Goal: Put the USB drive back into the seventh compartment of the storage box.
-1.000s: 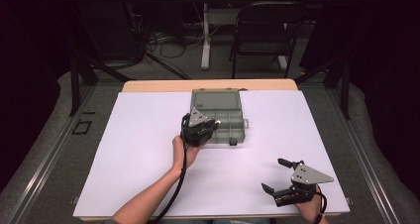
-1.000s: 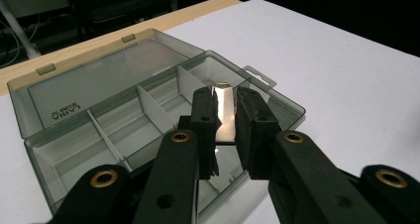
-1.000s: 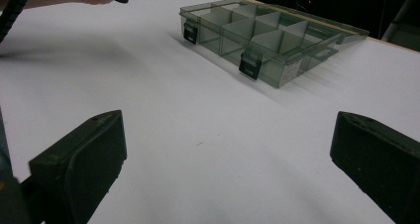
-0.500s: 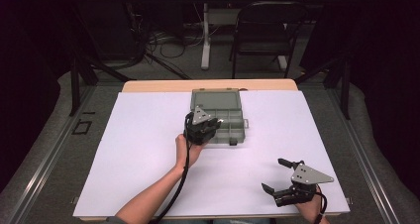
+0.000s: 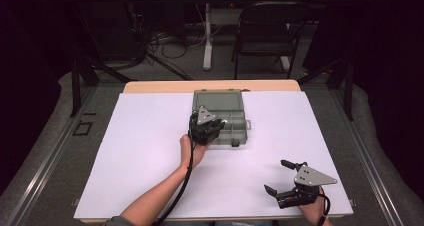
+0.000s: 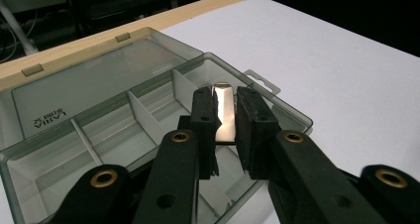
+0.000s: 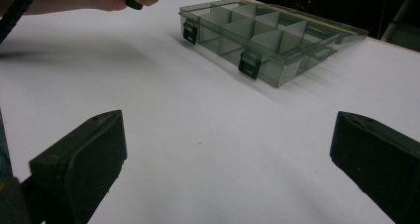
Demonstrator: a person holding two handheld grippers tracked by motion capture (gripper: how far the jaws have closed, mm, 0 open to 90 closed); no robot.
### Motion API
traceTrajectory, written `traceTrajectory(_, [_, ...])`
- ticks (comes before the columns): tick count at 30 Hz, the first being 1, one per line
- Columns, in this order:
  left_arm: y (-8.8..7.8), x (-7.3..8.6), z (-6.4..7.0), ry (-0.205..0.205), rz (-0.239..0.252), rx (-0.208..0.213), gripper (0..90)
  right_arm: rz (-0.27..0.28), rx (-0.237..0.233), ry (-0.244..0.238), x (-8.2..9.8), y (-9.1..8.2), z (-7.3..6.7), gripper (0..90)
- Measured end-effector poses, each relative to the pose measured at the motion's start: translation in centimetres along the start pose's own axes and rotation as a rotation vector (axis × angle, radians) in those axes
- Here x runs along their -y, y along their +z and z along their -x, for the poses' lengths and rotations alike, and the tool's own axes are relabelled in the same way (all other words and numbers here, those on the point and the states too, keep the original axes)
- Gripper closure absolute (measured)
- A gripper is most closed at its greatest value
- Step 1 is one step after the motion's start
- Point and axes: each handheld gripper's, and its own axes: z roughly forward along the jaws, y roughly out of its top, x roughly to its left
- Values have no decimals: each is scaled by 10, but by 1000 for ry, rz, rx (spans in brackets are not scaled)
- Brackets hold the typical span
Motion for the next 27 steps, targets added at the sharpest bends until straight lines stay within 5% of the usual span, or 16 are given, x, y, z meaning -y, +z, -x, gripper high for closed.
traceTrajectory(27, [17, 4, 0, -31, -32, -3, 785, -1, -1, 0, 0, 0, 0, 5])
